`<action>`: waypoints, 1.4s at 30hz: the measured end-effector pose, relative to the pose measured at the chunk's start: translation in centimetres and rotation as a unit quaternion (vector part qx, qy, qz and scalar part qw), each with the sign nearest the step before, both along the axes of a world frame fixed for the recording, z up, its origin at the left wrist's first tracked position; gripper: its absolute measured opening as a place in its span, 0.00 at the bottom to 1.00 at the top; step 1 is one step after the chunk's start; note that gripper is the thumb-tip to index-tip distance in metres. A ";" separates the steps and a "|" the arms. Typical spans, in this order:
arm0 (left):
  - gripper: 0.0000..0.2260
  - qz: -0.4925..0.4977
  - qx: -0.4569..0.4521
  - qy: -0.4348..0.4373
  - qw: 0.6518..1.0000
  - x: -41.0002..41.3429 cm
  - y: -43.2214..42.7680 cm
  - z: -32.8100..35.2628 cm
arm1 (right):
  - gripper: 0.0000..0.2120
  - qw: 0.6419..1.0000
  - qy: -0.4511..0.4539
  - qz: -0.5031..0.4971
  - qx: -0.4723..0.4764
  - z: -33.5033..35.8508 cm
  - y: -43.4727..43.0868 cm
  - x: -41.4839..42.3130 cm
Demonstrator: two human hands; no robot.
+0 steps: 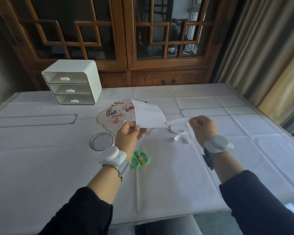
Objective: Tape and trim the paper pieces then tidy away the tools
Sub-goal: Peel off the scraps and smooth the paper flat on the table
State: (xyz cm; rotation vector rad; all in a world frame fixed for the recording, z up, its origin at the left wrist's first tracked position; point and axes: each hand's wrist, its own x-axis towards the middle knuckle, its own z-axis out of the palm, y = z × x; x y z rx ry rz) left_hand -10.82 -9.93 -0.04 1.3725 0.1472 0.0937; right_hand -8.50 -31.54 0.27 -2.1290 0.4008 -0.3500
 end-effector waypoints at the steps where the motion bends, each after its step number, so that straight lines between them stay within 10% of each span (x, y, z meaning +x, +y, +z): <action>1: 0.11 0.003 -0.001 -0.003 1.000 0.1 0.0 -0.1 | 0.07 1.000 0.005 -0.013 0.000 -0.2 -0.5 0.2; 27: 0.08 -0.012 -0.061 0.021 0.998 -0.3 -1.5 -1.1 | 0.10 0.986 0.093 0.135 -0.039 -4.1 2.6 -1.3; 42: 0.06 -0.091 0.016 0.197 0.976 -3.7 -2.1 -1.4 | 0.16 0.986 0.099 0.074 -0.111 -4.2 0.4 -0.4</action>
